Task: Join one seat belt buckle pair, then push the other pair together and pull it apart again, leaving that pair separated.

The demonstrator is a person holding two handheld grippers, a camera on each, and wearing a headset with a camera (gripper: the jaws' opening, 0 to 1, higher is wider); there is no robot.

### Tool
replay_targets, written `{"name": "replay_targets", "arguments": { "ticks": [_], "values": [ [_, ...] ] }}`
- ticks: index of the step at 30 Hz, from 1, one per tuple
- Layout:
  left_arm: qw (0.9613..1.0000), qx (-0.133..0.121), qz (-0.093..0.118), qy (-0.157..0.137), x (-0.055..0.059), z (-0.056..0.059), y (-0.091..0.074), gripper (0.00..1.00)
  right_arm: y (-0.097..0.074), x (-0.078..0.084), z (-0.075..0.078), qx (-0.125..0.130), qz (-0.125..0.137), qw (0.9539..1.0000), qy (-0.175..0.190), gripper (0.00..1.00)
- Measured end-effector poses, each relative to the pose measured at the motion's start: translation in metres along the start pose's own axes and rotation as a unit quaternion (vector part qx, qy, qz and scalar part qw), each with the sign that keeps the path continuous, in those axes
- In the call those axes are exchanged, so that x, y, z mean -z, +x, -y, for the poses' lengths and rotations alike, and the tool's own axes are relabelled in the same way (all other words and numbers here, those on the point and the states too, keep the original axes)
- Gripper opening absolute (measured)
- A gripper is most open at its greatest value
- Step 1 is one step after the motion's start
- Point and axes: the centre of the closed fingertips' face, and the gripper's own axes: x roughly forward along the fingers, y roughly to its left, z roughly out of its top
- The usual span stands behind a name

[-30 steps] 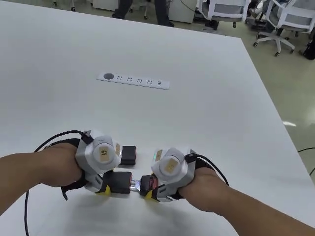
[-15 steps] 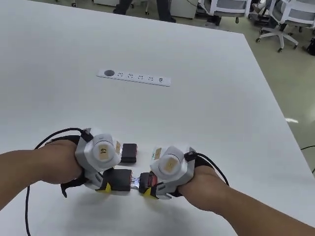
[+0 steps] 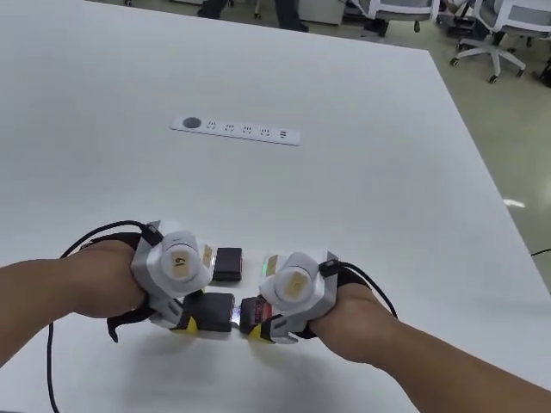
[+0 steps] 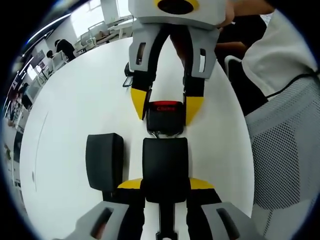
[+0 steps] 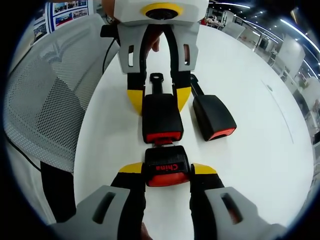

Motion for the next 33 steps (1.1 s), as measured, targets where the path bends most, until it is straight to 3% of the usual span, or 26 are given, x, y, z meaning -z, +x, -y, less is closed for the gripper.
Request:
{"name": "replay_targets", "arguments": {
  "ticks": [4,5,6,8,9,11,13,17,24,33],
  "values": [
    [0.9999,0.0,0.007,-0.009,0.002,0.0,0.0,0.31,0.004,-0.006,-0.001,-0.001,0.009,1.0,0.001,0.31],
    [0.9999,-0.001,0.01,-0.009,0.002,0.0,0.0,0.31,0.0,-0.001,-0.002,-0.006,-0.009,0.9999,-0.005,0.31],
    [0.9999,-0.002,0.013,-0.011,0.002,-0.001,0.0,0.31,0.0,-0.006,-0.002,-0.002,0.007,1.0,0.004,0.31],
    [0.9998,-0.004,0.015,-0.013,0.002,0.0,-0.001,0.31,-0.001,-0.006,-0.002,-0.002,0.011,0.9999,0.009,0.31],
    [0.9998,-0.004,0.015,-0.013,0.001,0.0,-0.001,0.31,0.004,-0.006,-0.003,-0.016,0.013,0.9997,-0.01,0.31],
    [0.9998,-0.004,0.012,-0.012,0.001,-0.001,-0.001,0.31,0.003,-0.005,0.0,0.0,0.012,0.9999,0.007,0.31],
    [0.9998,-0.004,0.01,-0.015,0.001,-0.001,-0.001,0.31,0.001,-0.003,0.0,0.0,0.007,0.9999,0.014,0.31],
    [0.9998,-0.002,0.007,-0.016,0.001,0.0,-0.002,0.31,0.0,0.001,0.0,-0.002,-0.002,1.0,-0.004,0.31],
    [0.9997,-0.004,0.014,-0.021,0.002,0.0,-0.002,0.3,-0.002,0.003,-0.002,0.003,-0.005,1.0,-0.004,0.3],
    [0.9997,-0.004,0.004,-0.024,0.003,-0.001,-0.001,0.3,-0.002,0.002,-0.001,0.002,-0.002,1.0,0.0,0.31]
  ]
}}
